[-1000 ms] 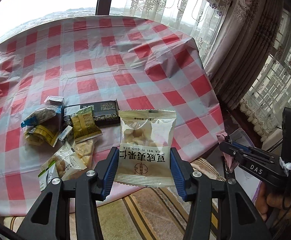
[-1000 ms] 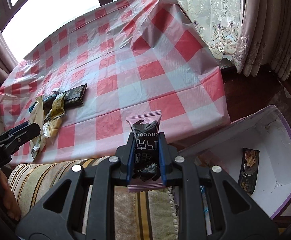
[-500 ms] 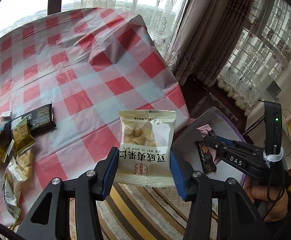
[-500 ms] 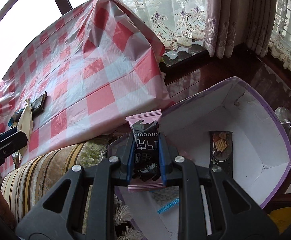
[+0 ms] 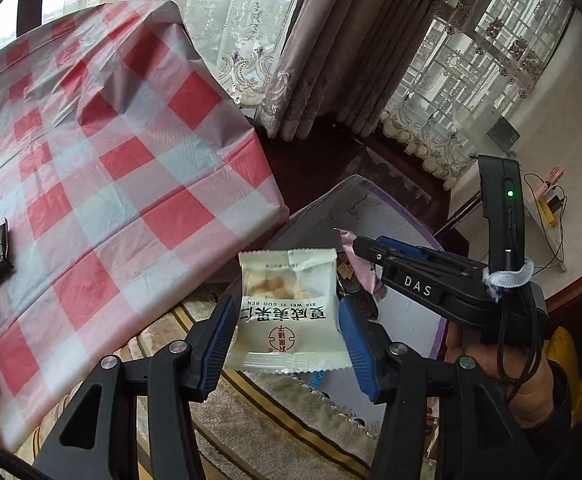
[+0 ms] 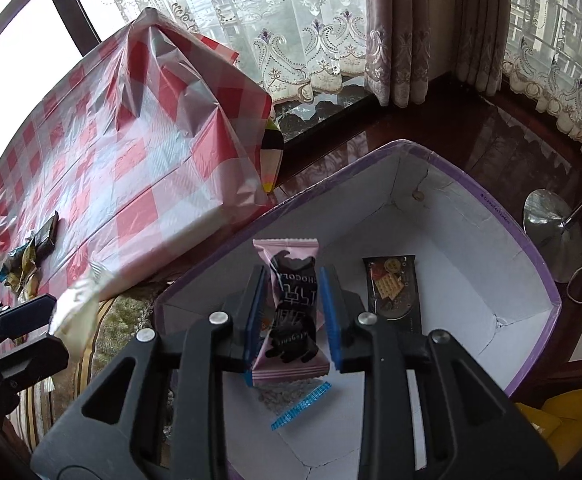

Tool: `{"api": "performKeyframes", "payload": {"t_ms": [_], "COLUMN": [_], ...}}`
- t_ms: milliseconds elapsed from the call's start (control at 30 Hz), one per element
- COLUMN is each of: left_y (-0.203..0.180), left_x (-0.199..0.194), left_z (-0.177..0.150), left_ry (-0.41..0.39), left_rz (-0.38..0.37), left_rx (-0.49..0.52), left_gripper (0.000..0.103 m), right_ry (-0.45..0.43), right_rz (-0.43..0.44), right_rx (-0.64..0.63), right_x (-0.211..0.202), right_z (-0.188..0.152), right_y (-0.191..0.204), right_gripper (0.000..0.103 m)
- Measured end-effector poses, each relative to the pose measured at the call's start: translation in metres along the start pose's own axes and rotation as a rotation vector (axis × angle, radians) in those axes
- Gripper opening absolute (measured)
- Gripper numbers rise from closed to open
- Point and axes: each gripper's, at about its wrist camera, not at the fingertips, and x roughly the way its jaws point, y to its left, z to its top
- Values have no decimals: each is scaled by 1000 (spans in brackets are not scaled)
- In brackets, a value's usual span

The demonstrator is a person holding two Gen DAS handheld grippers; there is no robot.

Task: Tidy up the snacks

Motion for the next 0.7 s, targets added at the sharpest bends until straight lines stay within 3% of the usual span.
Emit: {"api": "performKeyframes", "payload": {"t_ms": [100, 700], "left_y": [0, 38], "left_x": [1, -20], "left_z": [-1, -9], "left_ry": [11, -39], "left_rz": [4, 24], "left_rx": [-8, -139], "left_gripper": [57, 57], "right_ry": [-4, 15], "right_rz": [11, 59], "right_rx": [1, -99], "right_x": [-1, -6], "right_z": [0, -3], "right_y": [-1, 46], "right_gripper": [57, 57]}}
